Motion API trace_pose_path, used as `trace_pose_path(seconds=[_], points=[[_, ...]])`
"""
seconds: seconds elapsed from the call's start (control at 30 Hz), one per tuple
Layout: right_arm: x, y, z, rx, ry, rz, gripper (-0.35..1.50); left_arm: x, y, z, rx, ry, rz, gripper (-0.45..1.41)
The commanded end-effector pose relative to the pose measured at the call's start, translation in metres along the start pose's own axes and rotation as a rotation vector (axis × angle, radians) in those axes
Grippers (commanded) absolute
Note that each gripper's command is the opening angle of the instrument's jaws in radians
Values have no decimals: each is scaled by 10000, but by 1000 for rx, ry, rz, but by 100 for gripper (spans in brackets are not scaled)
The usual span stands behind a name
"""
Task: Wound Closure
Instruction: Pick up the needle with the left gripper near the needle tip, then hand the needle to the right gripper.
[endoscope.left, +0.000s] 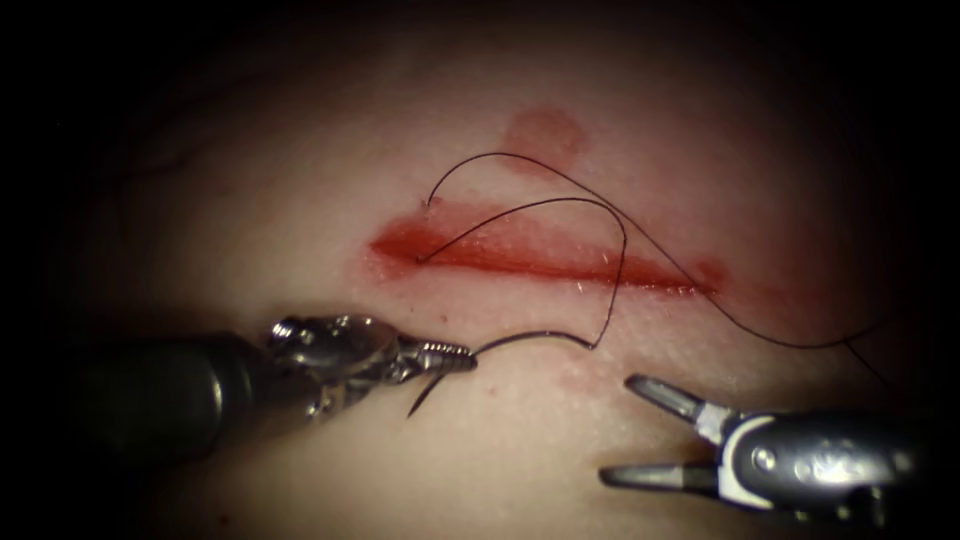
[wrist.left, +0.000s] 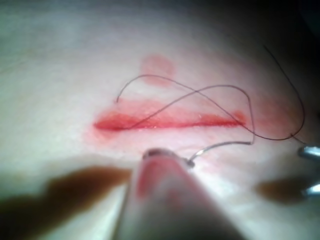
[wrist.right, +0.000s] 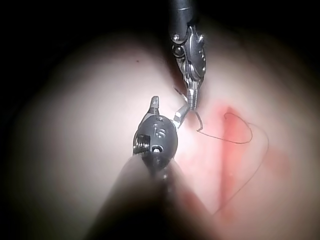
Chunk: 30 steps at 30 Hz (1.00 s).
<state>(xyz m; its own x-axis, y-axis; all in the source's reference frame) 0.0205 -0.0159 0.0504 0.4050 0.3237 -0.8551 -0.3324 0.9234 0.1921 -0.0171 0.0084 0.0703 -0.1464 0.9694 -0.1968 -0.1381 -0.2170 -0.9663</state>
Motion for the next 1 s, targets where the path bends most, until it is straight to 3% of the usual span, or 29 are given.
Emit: trace_pose_path(seconds=[0.03, 0.3, 0.63, 0.83, 1.0], points=[[-8, -8, 14, 13, 7, 9, 127, -2, -4, 6, -22, 14, -11, -35], [-9, -4, 22, 10, 19, 27, 125, 17, 10, -6, -232, 185, -104, -35], [-12, 9, 25, -7, 28, 40, 120, 26, 12, -9, -390, 318, -162, -35], [-14, 22, 30, -17, 41, 90, 120, 36, 19, -10, -442, 403, -178, -35], [-17, 40, 35, -34, 75, 218, 120, 42, 29, -11, -464, 449, -189, -35]])
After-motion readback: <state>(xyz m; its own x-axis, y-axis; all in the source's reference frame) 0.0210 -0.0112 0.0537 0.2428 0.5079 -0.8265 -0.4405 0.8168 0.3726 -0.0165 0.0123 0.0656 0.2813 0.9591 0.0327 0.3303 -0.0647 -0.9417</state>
